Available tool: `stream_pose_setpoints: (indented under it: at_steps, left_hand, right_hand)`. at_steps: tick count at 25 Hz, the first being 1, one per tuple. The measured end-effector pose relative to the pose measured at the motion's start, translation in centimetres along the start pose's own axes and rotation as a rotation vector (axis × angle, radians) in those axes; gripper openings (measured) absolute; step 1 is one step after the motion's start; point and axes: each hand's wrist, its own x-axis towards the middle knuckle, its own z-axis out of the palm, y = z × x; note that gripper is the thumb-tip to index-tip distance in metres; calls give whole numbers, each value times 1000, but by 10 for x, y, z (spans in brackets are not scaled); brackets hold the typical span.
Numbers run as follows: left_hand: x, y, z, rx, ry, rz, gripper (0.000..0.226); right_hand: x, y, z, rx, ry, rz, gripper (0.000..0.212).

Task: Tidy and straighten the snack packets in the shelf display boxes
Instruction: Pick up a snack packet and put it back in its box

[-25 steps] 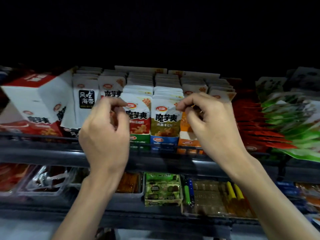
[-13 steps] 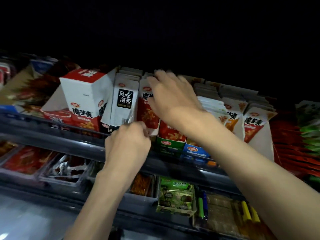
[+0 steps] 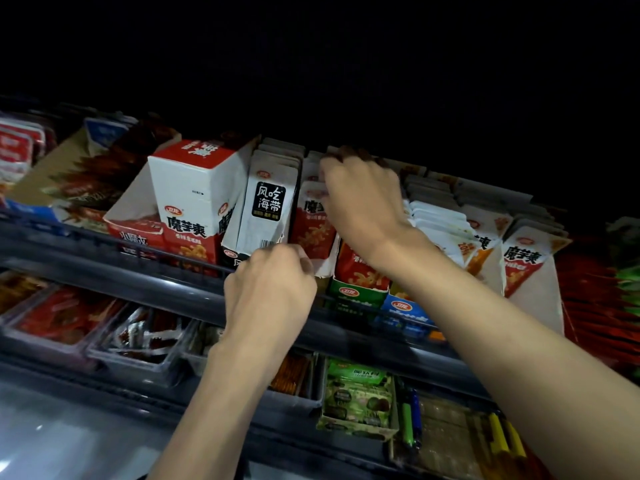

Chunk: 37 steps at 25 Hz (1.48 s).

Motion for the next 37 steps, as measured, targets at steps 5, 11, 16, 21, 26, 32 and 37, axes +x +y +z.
stream_pose_setpoints:
  at_steps: [5,11,16,21,26,32,37]
  left_hand:
    - [1,0,1,10,-5,1,26]
    - [1,1,0,9,-5,-6,27]
    - [1,1,-1,0,-14,-7,26]
    - [0,2,0,13,-23,-5,26]
    - [0,1,0,19,-25,-15,25]
    - [-1,2,-1,10,-4,-10,21]
    - [-2,5,1,-106,176,29,22]
  right_hand:
    - [2,-1,-1,-102,15,36,20]
    - [6,-2,2,-48,45,2,36]
    - [5,-4,5,54,82,-24,32]
    - [7,3,13,-43,16,-84,32]
    - [8,5,12,0,-21,-93,39]
    - [9,7,18,92,44,-82,37]
    - [6,11,7,300,324,-97,23]
